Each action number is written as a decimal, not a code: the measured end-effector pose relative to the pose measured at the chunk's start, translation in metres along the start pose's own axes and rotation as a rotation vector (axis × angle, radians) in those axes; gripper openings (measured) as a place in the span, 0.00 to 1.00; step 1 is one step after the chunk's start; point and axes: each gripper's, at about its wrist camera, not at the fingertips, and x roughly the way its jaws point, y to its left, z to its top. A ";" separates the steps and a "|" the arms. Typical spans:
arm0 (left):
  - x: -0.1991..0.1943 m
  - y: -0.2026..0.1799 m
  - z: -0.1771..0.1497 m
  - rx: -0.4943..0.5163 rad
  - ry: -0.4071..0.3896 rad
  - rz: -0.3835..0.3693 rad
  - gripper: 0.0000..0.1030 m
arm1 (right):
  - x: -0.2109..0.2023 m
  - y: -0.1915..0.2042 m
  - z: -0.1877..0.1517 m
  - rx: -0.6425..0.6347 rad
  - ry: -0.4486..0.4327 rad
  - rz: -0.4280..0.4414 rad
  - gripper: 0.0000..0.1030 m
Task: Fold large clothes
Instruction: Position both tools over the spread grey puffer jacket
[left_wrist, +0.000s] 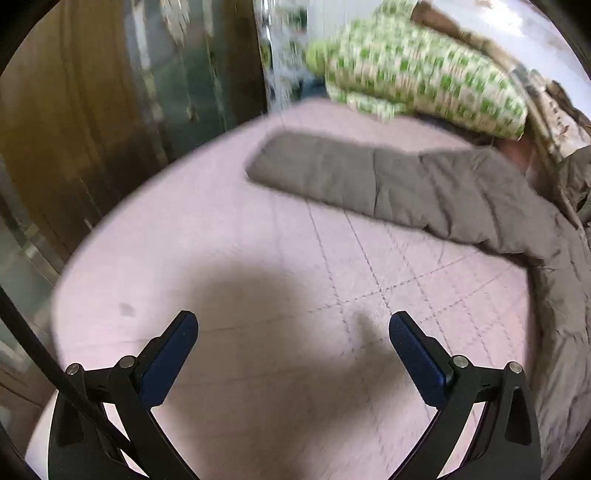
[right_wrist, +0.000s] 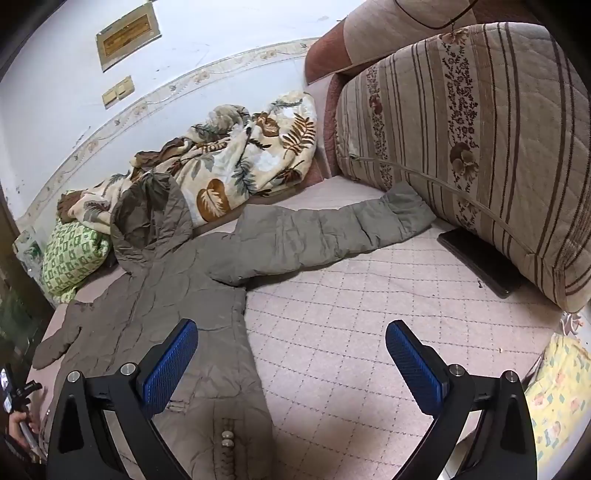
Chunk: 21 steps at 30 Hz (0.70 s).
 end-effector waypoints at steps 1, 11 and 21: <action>-0.016 0.000 0.001 0.001 -0.041 0.004 1.00 | -0.001 0.000 0.000 0.001 -0.001 0.006 1.00; -0.189 -0.072 -0.006 0.120 -0.281 -0.275 1.00 | -0.012 -0.002 -0.004 0.075 -0.026 0.135 1.00; -0.274 -0.201 -0.074 0.286 -0.233 -0.508 1.00 | -0.032 0.039 -0.018 -0.019 -0.019 0.247 1.00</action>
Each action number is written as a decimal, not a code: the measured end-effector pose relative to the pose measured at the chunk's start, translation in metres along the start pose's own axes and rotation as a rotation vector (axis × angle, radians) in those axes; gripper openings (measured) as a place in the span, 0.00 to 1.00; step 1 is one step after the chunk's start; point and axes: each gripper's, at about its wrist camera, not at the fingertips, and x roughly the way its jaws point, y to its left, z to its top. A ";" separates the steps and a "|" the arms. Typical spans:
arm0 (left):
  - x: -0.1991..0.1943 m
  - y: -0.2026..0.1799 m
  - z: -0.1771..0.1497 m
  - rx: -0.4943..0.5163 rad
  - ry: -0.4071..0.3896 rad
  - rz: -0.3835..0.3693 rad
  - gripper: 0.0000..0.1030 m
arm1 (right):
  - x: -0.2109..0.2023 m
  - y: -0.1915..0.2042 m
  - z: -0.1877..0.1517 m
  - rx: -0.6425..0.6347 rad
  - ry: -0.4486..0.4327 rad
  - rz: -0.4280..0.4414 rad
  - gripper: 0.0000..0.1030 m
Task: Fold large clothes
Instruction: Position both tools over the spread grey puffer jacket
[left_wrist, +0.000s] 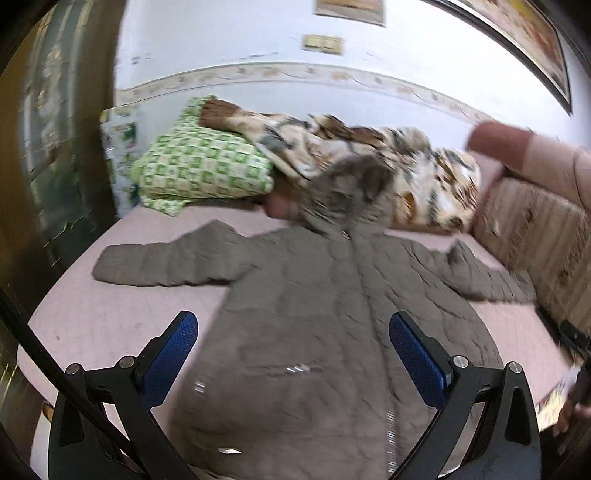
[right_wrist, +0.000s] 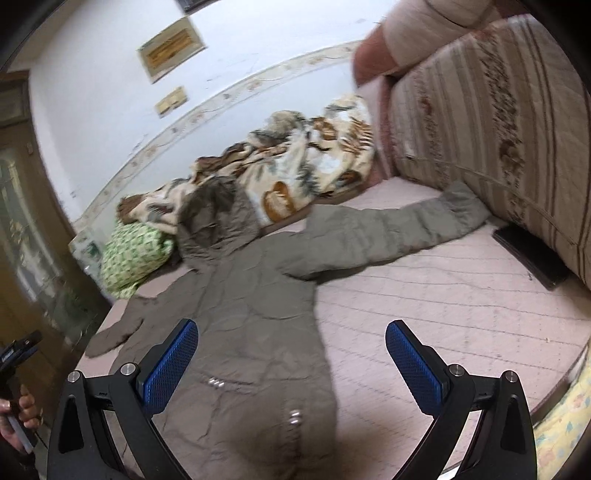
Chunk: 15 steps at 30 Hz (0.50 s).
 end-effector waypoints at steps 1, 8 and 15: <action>0.001 -0.011 -0.006 0.017 -0.001 0.002 1.00 | -0.001 0.007 -0.002 -0.019 0.002 0.011 1.00; 0.028 -0.042 -0.026 0.085 0.014 0.023 1.00 | 0.015 0.052 -0.015 -0.177 0.054 0.039 1.00; 0.079 -0.062 -0.007 0.125 0.003 0.046 1.00 | 0.031 0.038 -0.016 -0.134 0.111 0.032 1.00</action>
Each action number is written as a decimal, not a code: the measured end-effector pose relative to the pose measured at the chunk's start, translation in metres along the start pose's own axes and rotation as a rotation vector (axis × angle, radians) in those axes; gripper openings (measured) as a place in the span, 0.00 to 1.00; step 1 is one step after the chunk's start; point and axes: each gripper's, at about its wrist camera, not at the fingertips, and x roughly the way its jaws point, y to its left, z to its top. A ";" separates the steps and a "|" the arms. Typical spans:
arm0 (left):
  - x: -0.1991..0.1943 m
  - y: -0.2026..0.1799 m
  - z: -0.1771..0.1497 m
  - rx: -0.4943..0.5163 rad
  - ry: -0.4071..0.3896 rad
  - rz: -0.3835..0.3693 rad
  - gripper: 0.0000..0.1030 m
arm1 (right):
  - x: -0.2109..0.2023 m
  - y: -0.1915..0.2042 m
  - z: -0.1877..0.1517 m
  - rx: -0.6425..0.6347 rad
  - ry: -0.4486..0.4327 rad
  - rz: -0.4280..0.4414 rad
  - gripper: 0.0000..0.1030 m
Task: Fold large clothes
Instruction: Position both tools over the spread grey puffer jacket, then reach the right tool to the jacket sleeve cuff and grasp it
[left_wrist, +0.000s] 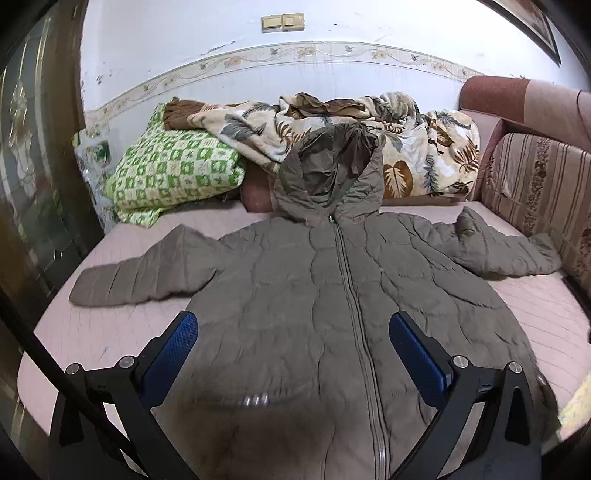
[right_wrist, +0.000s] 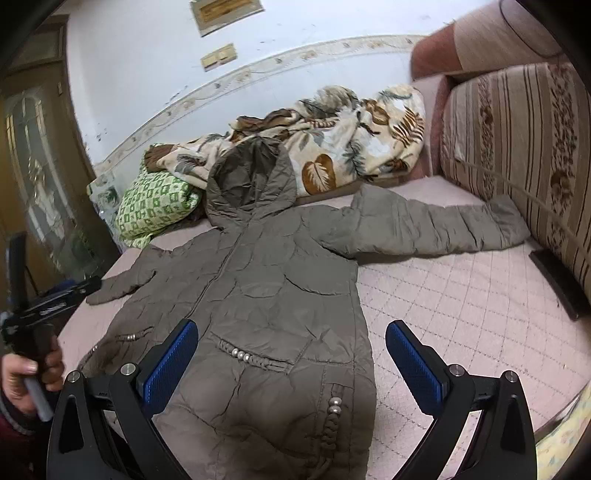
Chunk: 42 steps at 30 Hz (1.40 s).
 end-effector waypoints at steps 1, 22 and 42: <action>0.008 -0.004 0.003 0.009 -0.007 0.005 1.00 | 0.002 -0.001 0.001 0.010 0.005 -0.002 1.00; 0.033 0.010 -0.006 -0.062 0.031 -0.040 1.00 | 0.055 0.094 0.005 -0.281 0.029 -0.112 1.00; 0.037 0.003 -0.009 -0.031 0.052 -0.029 1.00 | 0.059 0.075 0.008 -0.280 0.026 -0.391 1.00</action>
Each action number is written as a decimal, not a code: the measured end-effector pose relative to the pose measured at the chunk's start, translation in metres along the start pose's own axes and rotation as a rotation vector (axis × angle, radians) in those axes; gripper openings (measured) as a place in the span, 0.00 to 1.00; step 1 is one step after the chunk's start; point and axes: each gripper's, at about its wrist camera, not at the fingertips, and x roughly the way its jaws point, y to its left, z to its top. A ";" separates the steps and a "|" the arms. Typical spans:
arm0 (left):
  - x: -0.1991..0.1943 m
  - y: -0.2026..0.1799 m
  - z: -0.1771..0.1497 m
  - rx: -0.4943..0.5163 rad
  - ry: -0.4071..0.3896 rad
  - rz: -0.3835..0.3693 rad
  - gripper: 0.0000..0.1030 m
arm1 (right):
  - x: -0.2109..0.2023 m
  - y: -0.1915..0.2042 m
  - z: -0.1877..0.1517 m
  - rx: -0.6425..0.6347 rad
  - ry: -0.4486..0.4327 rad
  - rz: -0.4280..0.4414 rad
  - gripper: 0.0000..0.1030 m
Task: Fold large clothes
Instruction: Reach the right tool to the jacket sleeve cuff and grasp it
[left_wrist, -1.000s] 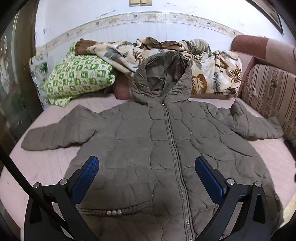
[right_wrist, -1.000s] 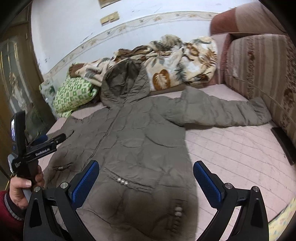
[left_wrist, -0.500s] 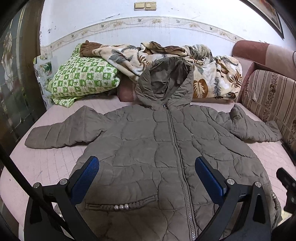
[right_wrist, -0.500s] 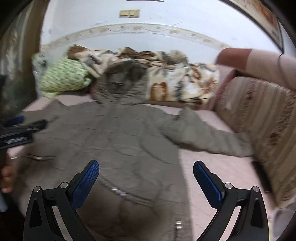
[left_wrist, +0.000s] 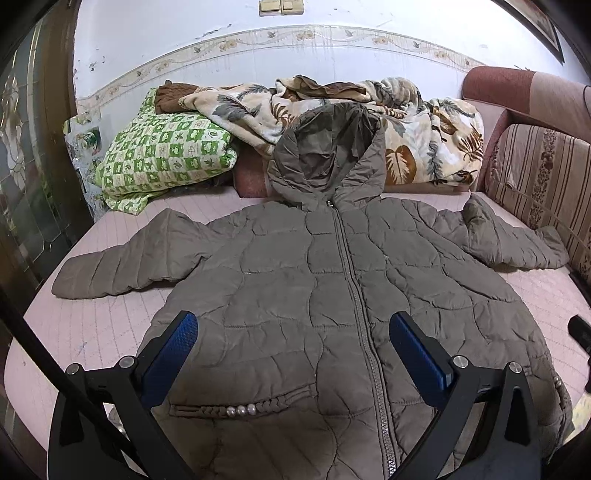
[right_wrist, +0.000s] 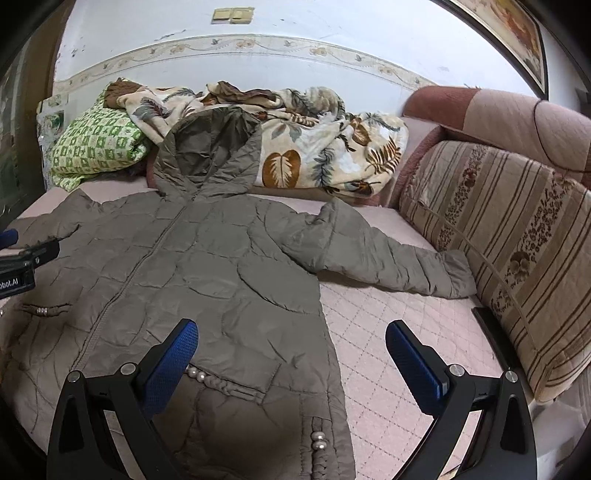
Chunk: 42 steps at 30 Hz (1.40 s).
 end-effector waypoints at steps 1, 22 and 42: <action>0.001 0.000 0.000 0.000 0.001 0.001 1.00 | 0.001 -0.006 0.000 0.023 0.006 0.009 1.00; 0.021 -0.023 -0.002 0.078 0.041 -0.016 1.00 | 0.093 -0.249 0.009 0.847 0.094 -0.010 1.00; 0.039 -0.017 -0.003 0.036 0.113 -0.068 1.00 | 0.220 -0.359 -0.007 1.007 0.143 -0.102 0.65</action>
